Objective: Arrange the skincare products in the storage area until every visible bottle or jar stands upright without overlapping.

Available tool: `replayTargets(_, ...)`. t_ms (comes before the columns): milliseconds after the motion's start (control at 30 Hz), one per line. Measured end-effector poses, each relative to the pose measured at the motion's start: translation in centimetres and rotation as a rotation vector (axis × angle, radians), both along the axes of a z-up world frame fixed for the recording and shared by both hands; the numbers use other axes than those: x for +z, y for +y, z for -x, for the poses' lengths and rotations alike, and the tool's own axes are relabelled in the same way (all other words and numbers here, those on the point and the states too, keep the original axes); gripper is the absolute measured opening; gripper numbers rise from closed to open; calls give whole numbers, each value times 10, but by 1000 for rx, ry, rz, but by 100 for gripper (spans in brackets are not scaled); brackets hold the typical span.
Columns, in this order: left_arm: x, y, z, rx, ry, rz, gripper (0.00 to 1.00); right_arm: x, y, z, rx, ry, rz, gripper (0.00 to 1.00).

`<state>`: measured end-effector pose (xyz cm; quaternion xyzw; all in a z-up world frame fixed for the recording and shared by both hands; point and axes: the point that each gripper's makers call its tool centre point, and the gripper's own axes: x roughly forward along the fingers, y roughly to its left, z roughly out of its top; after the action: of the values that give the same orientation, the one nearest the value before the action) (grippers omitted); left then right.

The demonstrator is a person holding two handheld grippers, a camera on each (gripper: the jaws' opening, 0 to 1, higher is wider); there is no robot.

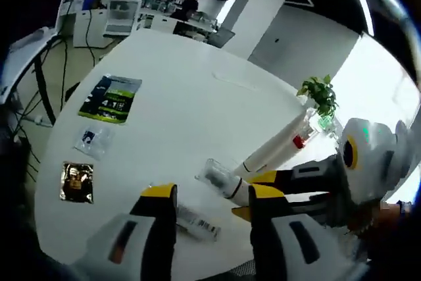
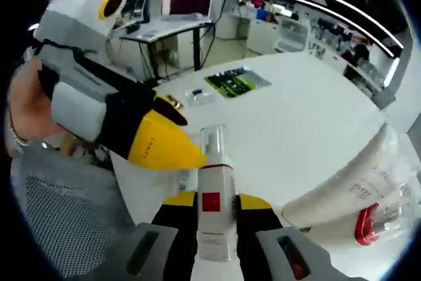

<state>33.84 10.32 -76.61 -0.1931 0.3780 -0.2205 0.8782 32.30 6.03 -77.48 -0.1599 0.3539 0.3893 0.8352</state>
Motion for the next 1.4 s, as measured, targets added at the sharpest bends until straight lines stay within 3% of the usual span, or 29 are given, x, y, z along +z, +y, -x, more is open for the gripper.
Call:
replayTargets(133, 16, -23, 4, -59, -4, 182, 44, 23, -5, 11, 7, -43, -118, 16)
replayTargets(233, 19, -32, 7, -95, 3, 236, 43, 32, 0, 22, 50, -24, -209, 16)
replayTargets(367, 37, -45, 9, -121, -24, 376, 27, 41, 9, 19, 60, -30, -283, 16)
replayTargets(400, 39, -46, 10, -121, -8, 406, 24, 41, 9, 18, 55, -27, -285, 16)
replayTargets(500, 37, -44, 12, -112, 27, 447, 21, 42, 12, 20, 66, -15, -324, 16)
replayTargets(667, 44, -48, 11, -112, 19, 504, 18, 49, 12, 19, 70, -1, -378, 16)
replayTargets(767, 49, -50, 13, -123, -5, 488, 18, 51, 14, 20, 76, -4, -395, 16)
replayTargets(833, 48, -48, 12, -140, -38, 425, 18, 51, 16, 21, 85, -15, -392, 16)
replayTargets(933, 51, -48, 9, -157, -110, 335, 18, 52, 17, 19, 138, -106, -343, 17)
replayTargets(1000, 56, -46, 8, -144, -148, 313, 18, 53, 17, 21, 194, -146, -310, 17)
replayTargets(1067, 59, -41, 5, -120, -171, 303, 18, 47, 9, 24, 251, -124, -244, 18)
replayTargets(1200, 58, -34, 0, -90, -184, 287, 18, 55, -10, 14, 233, -130, -252, 30)
replayTargets(1333, 47, -28, -2, -104, -197, 160, 18, 73, -32, 0, 185, -174, -295, 14)
replayTargets(1400, 46, -34, 1, -147, -216, 106, 18, 84, -35, -8, 124, -183, -368, 16)
